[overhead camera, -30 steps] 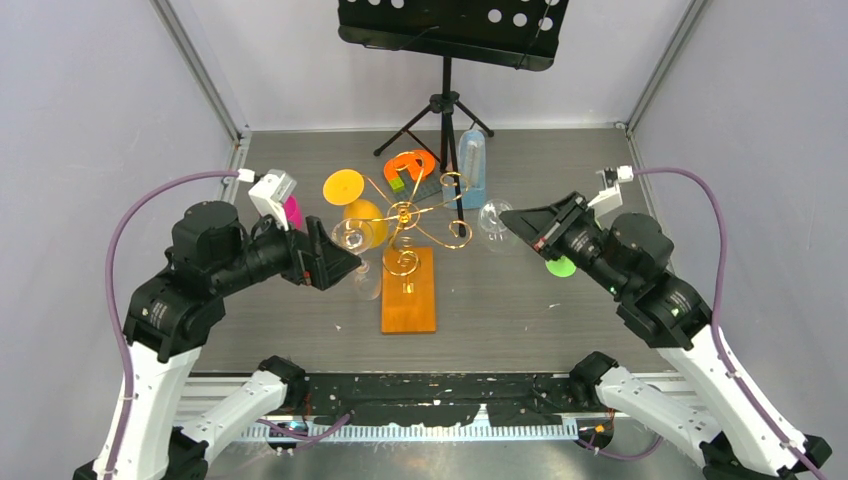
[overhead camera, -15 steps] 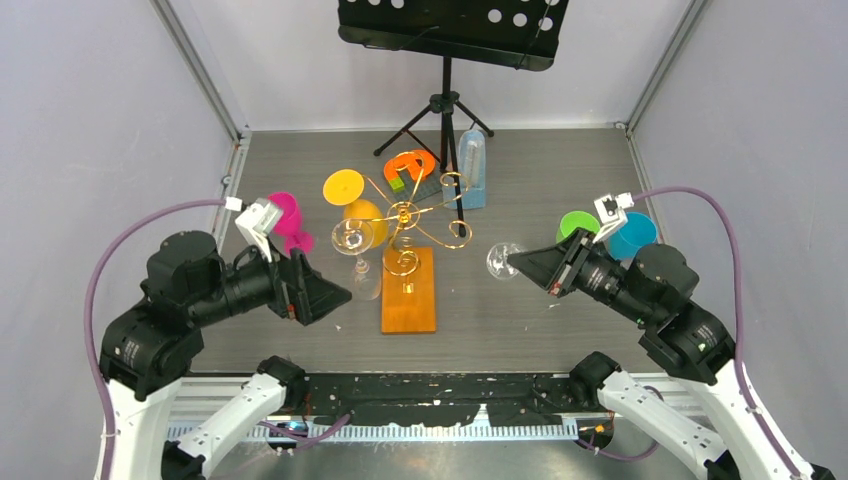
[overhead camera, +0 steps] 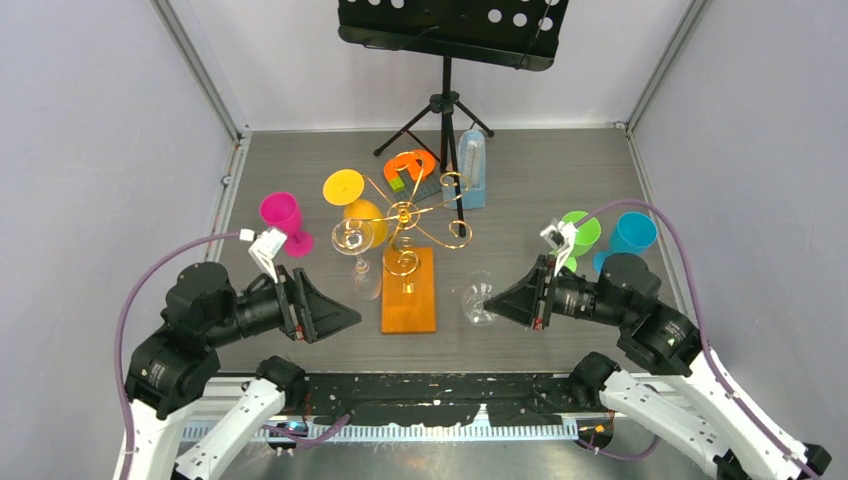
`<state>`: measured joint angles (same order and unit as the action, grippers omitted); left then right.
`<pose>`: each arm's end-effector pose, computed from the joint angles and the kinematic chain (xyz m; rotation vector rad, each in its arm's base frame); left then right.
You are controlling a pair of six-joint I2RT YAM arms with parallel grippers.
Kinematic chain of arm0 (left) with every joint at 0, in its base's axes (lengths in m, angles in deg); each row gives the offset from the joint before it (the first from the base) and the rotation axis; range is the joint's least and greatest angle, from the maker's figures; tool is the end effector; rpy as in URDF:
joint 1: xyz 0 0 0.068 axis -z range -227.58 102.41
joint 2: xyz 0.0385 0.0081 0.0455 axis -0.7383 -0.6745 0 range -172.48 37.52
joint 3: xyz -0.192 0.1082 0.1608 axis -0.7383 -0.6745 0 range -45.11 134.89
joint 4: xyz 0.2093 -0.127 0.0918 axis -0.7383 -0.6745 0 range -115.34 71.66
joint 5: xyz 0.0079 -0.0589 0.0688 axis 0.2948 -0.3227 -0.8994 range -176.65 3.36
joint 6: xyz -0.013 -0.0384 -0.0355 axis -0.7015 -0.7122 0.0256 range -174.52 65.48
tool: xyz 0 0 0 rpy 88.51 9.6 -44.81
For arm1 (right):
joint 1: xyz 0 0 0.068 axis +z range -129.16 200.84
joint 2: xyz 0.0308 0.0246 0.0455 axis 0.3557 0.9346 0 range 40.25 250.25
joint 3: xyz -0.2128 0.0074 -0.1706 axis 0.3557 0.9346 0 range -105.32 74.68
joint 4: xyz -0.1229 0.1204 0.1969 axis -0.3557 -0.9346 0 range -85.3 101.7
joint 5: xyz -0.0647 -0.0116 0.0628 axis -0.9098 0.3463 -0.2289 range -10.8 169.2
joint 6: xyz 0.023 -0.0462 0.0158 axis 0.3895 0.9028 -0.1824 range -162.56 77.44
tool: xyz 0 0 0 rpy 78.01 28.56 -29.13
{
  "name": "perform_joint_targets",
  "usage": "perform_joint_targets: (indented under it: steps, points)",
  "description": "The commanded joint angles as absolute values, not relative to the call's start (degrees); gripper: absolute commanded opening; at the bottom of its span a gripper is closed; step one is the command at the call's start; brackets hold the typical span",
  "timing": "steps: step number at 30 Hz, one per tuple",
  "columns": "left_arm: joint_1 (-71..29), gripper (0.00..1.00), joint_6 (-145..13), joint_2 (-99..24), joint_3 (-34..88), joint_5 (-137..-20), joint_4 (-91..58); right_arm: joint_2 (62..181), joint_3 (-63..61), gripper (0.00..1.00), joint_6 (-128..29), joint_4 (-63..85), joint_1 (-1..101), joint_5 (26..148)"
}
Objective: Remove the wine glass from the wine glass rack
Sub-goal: Place the wine glass at the center of the board.
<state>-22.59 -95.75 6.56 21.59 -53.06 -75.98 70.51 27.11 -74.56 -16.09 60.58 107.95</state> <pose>0.0403 -0.0404 0.4025 0.1265 2.1262 -1.2977 0.0747 0.0846 0.3575 -0.5304 1.8609 1.3157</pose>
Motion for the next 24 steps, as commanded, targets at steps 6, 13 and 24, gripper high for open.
perform_joint_targets:
  steps: [6,13,24]
  points:
    - [-22.71,0.93,-109.55,16.21,11.48,-51.02,-67.01,75.76,26.77,0.06,-58.15,0.88,88.13,91.73]
    - [-22.71,0.93,-116.64,22.13,7.11,-51.85,-65.36,82.13,26.34,0.06,-46.05,10.81,101.90,82.99]
    - [-22.71,0.90,-122.09,26.99,4.21,-50.69,-65.38,89.58,24.97,0.06,-30.76,22.52,112.47,72.13]
